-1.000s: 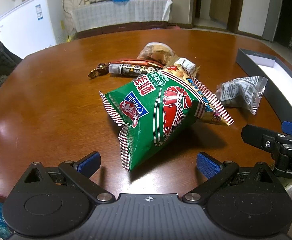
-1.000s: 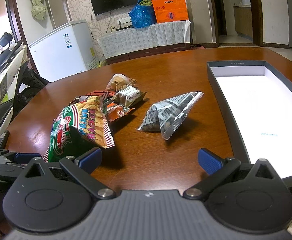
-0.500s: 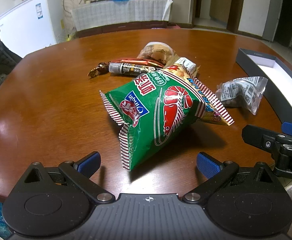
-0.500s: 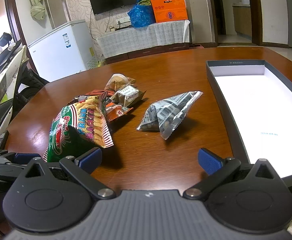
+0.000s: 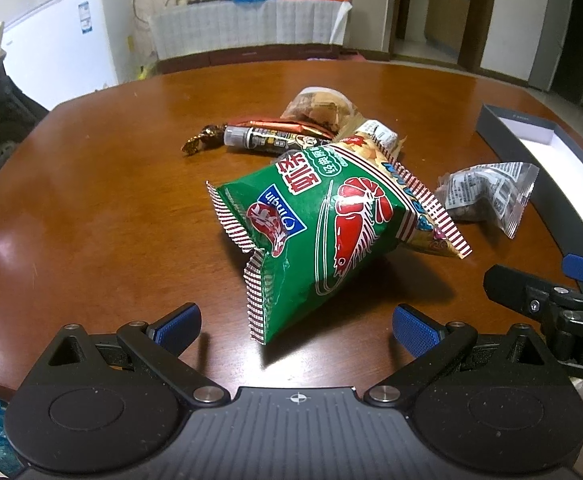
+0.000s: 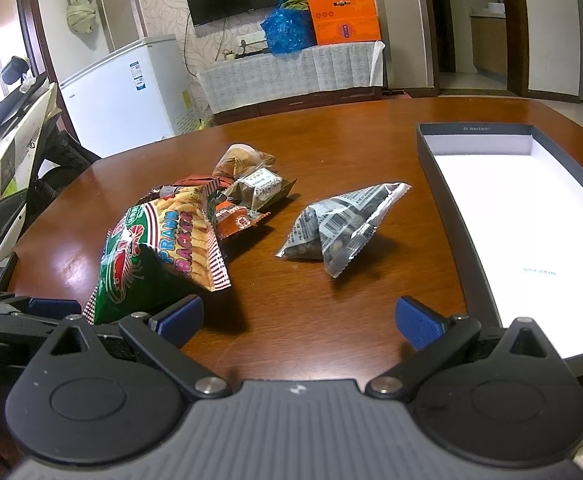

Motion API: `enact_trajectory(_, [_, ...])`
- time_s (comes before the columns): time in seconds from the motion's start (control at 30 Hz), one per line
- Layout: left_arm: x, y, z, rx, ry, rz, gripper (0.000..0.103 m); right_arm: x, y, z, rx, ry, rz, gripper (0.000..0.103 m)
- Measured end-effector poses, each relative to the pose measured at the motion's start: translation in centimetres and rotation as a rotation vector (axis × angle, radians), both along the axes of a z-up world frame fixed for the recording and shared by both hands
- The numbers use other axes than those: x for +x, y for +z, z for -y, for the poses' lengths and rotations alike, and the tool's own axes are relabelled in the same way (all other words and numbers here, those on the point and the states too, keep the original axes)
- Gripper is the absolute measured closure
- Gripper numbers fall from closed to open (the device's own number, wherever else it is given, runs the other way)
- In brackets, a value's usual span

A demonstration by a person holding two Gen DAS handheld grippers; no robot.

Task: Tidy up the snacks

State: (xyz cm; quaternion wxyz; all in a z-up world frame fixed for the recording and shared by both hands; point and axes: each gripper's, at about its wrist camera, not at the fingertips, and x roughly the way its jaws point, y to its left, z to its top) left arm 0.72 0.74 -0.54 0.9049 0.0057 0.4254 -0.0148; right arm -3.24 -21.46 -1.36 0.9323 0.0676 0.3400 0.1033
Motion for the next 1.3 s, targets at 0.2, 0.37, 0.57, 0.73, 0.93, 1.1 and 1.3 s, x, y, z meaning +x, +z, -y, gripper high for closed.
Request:
enact_trajectory(0.2, [0.0,0.0,0.0,0.0,0.001,-0.001,0.0,0.1,0.0,-0.1,0.001,-0.001,-0.002,0.0])
enact_trajectory(0.37, [0.0,0.0,0.0,0.0,0.0,0.0,0.0,0.0,0.0,-0.1,0.001,-0.001,-0.002,0.0])
enact_trajectory(0.57, [-0.7,0.9,-0.1,0.001,-0.011,0.053,0.0,0.2,0.4,0.2,0.022,-0.004,-0.007,0.0])
enact_trajectory(0.73, [-0.9,1.5,0.0,-0.004,-0.035,0.081,0.0,0.4,1.7,1.1,0.034,-0.023,0.038,0.0])
enact_trajectory(0.93, [-1.0,2.2,-0.1,-0.022,-0.056,0.12,0.0,1.4,3.0,1.1,-0.033,0.006,0.105,0.0])
enact_trajectory(1.1, [-0.1,2.4,-0.1,-0.018,-0.079,0.145,0.0,3.9,3.8,0.5,-0.088,0.085,0.142,0.0])
enact_trajectory(1.3, [1.7,1.8,-0.7,-0.052,-0.094,0.127,0.0,7.2,3.8,-0.3,-0.17,0.249,0.137,0.0])
